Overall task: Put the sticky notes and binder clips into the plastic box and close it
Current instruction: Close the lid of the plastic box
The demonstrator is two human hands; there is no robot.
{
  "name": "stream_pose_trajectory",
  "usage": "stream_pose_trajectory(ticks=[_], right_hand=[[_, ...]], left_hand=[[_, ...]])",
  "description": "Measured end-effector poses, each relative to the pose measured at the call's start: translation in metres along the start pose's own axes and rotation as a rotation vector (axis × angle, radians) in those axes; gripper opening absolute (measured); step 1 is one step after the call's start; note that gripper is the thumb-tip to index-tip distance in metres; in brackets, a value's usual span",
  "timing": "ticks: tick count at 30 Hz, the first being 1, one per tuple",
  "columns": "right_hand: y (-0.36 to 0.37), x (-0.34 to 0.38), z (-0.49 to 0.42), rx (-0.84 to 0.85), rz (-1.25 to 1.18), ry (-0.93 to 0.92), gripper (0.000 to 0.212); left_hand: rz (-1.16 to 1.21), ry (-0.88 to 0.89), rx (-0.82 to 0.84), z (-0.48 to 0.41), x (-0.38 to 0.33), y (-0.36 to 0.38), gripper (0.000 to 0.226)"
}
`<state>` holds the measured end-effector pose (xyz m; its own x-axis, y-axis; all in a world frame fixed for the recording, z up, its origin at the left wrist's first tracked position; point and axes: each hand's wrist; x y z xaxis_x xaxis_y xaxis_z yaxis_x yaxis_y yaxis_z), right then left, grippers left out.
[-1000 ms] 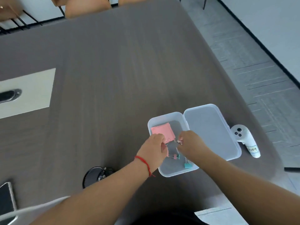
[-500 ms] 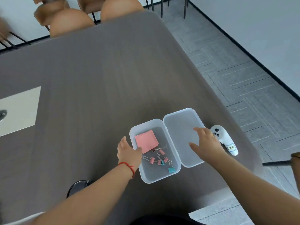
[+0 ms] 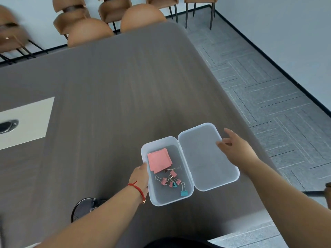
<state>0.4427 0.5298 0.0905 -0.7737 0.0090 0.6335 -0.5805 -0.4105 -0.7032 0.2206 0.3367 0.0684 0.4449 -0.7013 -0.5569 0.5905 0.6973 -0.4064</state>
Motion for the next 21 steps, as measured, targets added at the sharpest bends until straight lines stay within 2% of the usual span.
stream_pose_trajectory(ticks=[3,5,6,8,10,12,15,18,21], right_hand=[[-0.001,0.021,0.012,0.025,0.029,-0.094,0.059],[-0.002,0.027,0.009,-0.069,0.108,-0.121,0.058],[-0.003,0.025,0.002,-0.094,0.132,-0.093,0.060],[-0.003,0.015,-0.013,-0.012,0.124,0.071,0.063],[0.003,-0.003,-0.023,0.156,0.115,0.205,0.049],[0.014,-0.024,-0.032,0.187,0.088,0.225,0.035],[0.014,-0.024,-0.026,0.066,-0.076,0.164,0.027],[0.000,-0.001,-0.007,-0.061,-0.210,0.059,0.029],[-0.009,0.027,0.014,-0.037,-0.285,-0.081,0.024]], left_hand=[[0.098,-0.083,0.029,0.007,-0.003,0.001,0.035],[0.116,-0.083,0.027,0.007,-0.003,0.001,0.036],[0.120,-0.082,0.017,0.006,-0.003,0.002,0.036],[0.109,-0.076,0.005,0.003,-0.003,0.003,0.036],[0.101,-0.072,0.001,0.003,-0.003,0.004,0.035],[0.115,-0.078,-0.010,0.002,-0.002,0.005,0.037],[0.145,-0.106,-0.003,-0.004,0.001,0.005,0.038],[0.156,-0.134,0.005,-0.005,0.000,0.004,0.040],[0.170,-0.158,-0.009,-0.006,-0.002,0.004,0.042]])
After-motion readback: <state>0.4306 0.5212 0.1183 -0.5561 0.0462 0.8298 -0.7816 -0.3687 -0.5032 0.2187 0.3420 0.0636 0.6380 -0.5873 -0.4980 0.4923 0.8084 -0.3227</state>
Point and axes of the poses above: each hand's wrist, its own z-axis away from the middle knuckle, its own y-axis out of the palm, x = y × z, and after that the axes turned 8 degrees about -x, right-handed
